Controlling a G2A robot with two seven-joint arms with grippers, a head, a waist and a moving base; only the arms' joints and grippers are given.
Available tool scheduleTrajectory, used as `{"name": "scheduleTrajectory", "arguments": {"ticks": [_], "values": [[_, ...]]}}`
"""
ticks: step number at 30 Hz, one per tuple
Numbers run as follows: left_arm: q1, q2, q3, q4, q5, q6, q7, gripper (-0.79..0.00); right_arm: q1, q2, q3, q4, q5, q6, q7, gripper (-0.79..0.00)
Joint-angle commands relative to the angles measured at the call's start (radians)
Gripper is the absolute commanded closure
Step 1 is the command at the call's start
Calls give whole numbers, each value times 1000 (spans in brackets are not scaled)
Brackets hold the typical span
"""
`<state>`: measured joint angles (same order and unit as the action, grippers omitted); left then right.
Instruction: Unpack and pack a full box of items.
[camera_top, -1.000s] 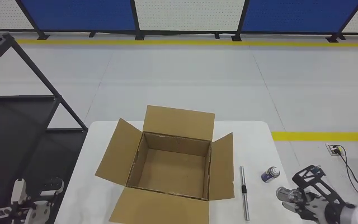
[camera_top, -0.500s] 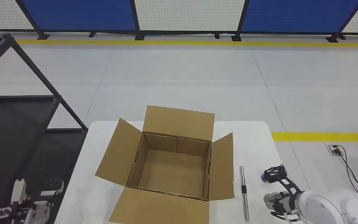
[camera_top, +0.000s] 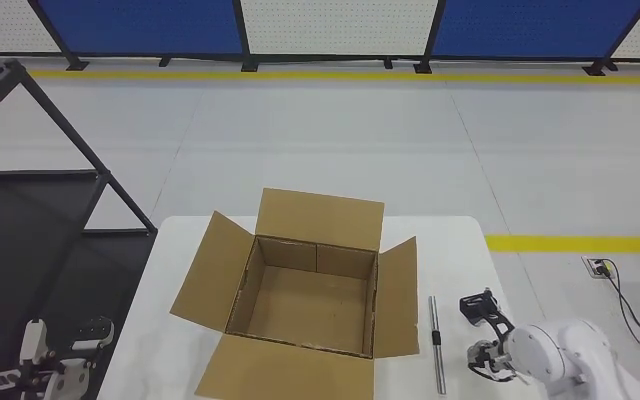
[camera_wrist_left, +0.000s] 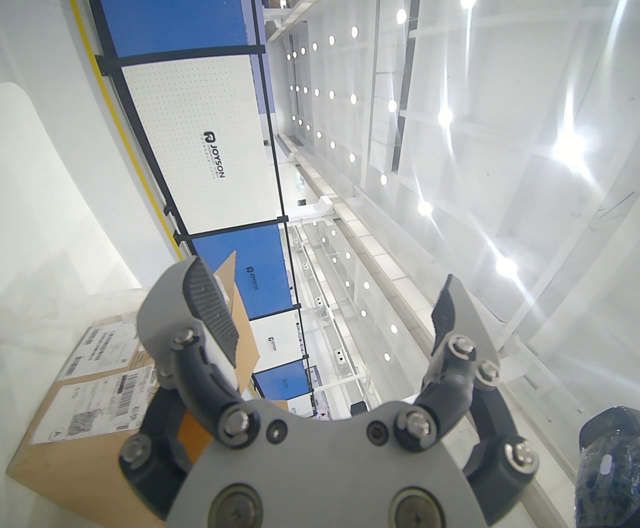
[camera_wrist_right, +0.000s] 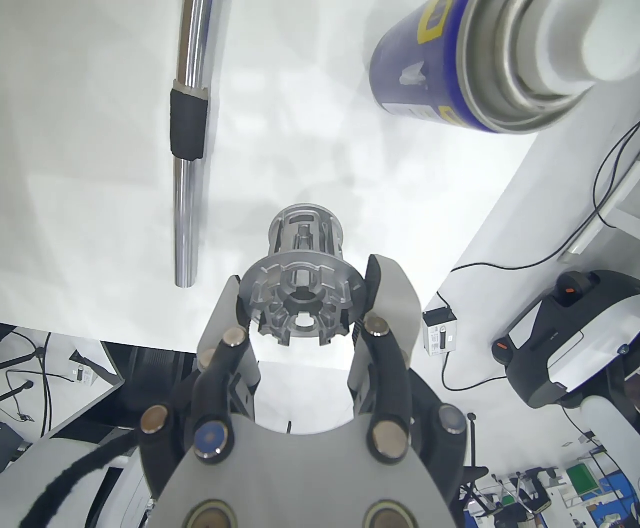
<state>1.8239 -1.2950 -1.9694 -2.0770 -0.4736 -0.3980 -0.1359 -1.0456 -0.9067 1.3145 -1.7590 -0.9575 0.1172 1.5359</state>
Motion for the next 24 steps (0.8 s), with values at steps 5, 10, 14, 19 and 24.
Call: {"name": "scheduleTrajectory", "arguments": {"ticks": [5, 10, 14, 19, 24], "values": [[0, 0, 0, 0, 0, 0, 0, -785, 34, 8, -45, 37, 3, 28, 0, 0], [0, 0, 0, 0, 0, 0, 0, -785, 65, 10, -80, 76, 11, 42, 0, 0], [0, 0, 0, 0, 0, 0, 0, -785, 82, 12, -104, 97, 16, 46, 0, 0], [0, 0, 0, 0, 0, 0, 0, -785, 100, 13, -127, 120, 26, 47, 0, -240], [0, 0, 0, 0, 0, 0, 0, -785, 111, 15, -140, 129, 43, 39, 0, -517]]}}
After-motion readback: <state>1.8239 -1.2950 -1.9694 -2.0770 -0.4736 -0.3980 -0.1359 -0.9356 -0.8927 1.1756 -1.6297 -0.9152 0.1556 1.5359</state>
